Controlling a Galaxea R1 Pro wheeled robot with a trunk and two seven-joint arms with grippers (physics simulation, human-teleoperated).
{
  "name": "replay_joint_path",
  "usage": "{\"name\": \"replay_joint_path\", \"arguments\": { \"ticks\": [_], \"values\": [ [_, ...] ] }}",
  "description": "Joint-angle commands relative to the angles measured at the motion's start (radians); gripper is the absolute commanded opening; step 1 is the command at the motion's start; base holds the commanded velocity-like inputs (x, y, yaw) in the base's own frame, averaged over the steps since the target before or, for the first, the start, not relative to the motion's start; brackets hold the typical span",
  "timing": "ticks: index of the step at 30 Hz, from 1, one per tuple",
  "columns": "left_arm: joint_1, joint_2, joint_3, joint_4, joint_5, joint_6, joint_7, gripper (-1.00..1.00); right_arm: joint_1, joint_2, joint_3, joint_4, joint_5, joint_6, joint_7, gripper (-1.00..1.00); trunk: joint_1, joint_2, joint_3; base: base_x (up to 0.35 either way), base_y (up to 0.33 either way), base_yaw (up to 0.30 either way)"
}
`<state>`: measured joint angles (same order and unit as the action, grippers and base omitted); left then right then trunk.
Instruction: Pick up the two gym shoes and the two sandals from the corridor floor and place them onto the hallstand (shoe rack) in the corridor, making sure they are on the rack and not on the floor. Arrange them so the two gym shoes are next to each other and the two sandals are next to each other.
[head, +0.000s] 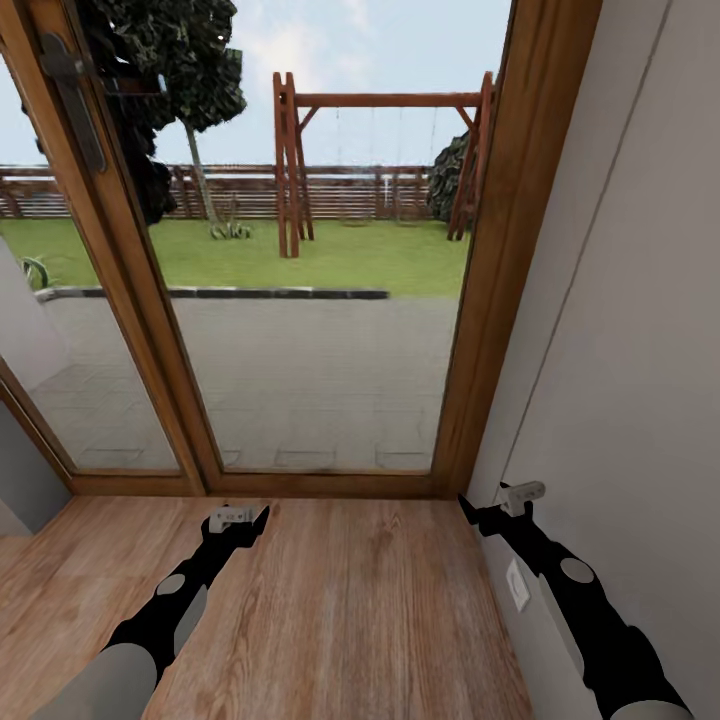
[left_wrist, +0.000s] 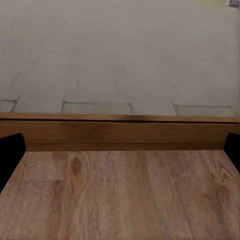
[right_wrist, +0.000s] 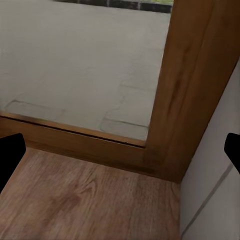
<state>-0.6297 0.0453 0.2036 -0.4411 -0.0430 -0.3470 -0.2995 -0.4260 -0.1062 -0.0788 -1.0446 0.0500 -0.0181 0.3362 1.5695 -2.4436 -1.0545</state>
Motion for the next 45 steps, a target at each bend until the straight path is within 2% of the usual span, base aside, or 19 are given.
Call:
{"name": "replay_joint_path", "arguments": {
  "ticks": [1,12,18,22,29,31,41,44,45],
  "values": [
    [-0.001,-0.001,0.008,0.001,-0.005,-0.002,-0.009,1.0,0.0,0.0,-0.003,0.0,0.005,-0.002,0.006,1.0,0.0,0.0,-0.001,0.002,0.0,0.0],
    [0.004,-0.003,0.011,0.003,0.003,-0.01,-0.012,1.0,0.0,0.001,-0.003,-0.001,0.004,-0.002,0.006,1.0,0.0,0.0,-0.001,0.0,0.0,0.002],
    [0.025,-0.01,0.014,0.051,0.013,-0.069,-0.013,1.0,0.0,0.002,-0.003,0.001,0.003,-0.003,0.006,1.0,0.0,0.0,-0.002,0.0,0.0,0.117],
    [0.059,-0.014,0.017,0.07,0.015,-0.154,-0.01,1.0,0.001,-0.001,-0.004,-0.005,0.003,-0.004,0.006,1.0,0.0,0.0,-0.003,0.0,0.0,0.217],
    [0.085,-0.014,0.02,0.075,0.019,-0.177,0.0,1.0,0.002,0.001,-0.002,0.001,0.007,-0.007,0.005,1.0,0.0,0.0,-0.004,0.0,0.0,0.144],
    [0.108,-0.013,0.021,0.071,0.034,-0.188,0.005,1.0,0.003,0.006,-0.001,0.044,0.021,-0.01,0.0,1.0,0.0,0.0,-0.004,0.0,0.0,0.023],
    [0.146,-0.006,0.02,0.07,0.045,-0.194,0.024,1.0,0.01,0.026,-0.001,0.163,0.05,-0.033,-0.038,1.0,0.0,0.0,-0.004,0.0,0.0,0.006],
    [0.166,-0.006,0.02,0.065,0.048,-0.195,0.033,1.0,0.017,0.031,-0.001,0.213,0.052,-0.07,-0.058,1.0,0.0,0.0,-0.004,0.0,0.0,0.001],
    [0.19,-0.009,0.021,0.051,0.05,-0.195,0.042,1.0,0.027,0.036,-0.001,0.287,0.053,-0.149,-0.09,1.0,0.0,0.0,-0.004,0.0,0.0,0.0]
  ]
}}
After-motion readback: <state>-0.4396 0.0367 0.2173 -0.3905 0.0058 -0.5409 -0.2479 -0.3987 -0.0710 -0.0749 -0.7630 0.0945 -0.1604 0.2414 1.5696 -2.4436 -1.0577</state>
